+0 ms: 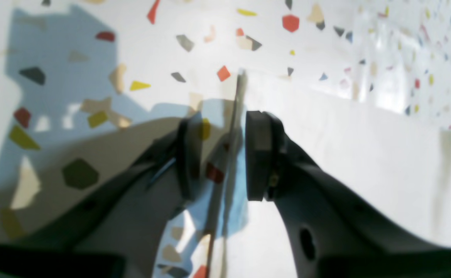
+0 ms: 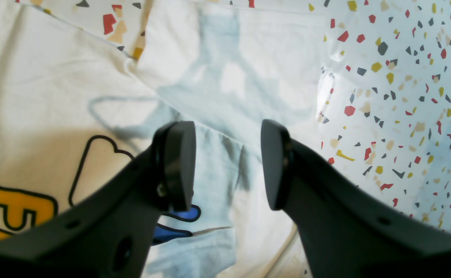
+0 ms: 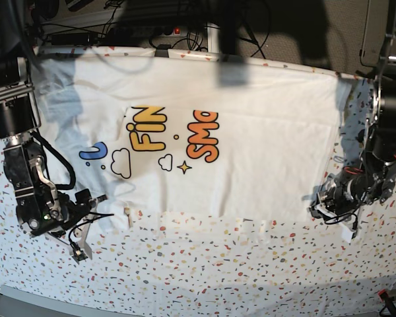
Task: Fold the T-shirt properly
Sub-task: 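Lower both grippers onto the shirt hem and close them on it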
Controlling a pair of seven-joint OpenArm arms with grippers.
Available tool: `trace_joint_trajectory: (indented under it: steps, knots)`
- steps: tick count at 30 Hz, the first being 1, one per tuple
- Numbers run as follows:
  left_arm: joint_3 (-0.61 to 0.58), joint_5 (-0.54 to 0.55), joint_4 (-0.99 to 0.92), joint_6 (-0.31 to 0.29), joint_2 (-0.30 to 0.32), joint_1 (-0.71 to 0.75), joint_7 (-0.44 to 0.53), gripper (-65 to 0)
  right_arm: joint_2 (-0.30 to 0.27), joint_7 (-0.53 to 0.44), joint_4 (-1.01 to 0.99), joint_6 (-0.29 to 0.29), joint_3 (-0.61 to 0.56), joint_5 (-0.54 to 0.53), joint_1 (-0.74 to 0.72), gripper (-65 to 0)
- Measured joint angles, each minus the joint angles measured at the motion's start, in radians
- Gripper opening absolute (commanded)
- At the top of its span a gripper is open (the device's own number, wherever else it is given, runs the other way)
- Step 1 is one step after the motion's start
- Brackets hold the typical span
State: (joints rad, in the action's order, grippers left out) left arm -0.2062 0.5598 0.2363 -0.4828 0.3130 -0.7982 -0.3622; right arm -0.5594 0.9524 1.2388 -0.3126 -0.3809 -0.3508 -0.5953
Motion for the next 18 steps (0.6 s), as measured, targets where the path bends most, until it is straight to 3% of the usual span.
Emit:
trace_joint_trajectory:
  steps: [6,11,16,18]
  knots:
    - [0.0,-0.032,0.013,0.0,-0.04,0.0,0.014,-46.5,0.0,0.0,0.0,0.0,0.0,0.0,0.0,-37.3]
    - [0.0,-0.145,0.015,0.011,-0.093,-0.002,0.047,-46.5,0.0,0.0,0.0,0.0,0.0,0.0,0.0,-37.3]
    - [0.0,-0.145,0.016,0.029,-0.085,-0.003,0.064,-46.6,0.0,0.008,0.0,0.0,0.0,0.0,0.0,-37.3]
    - [0.0,-0.145,0.016,0.03,-0.08,-0.003,0.064,-52.1,0.0,0.006,0.0,0.0,0.0,0.0,0.0,-37.3]
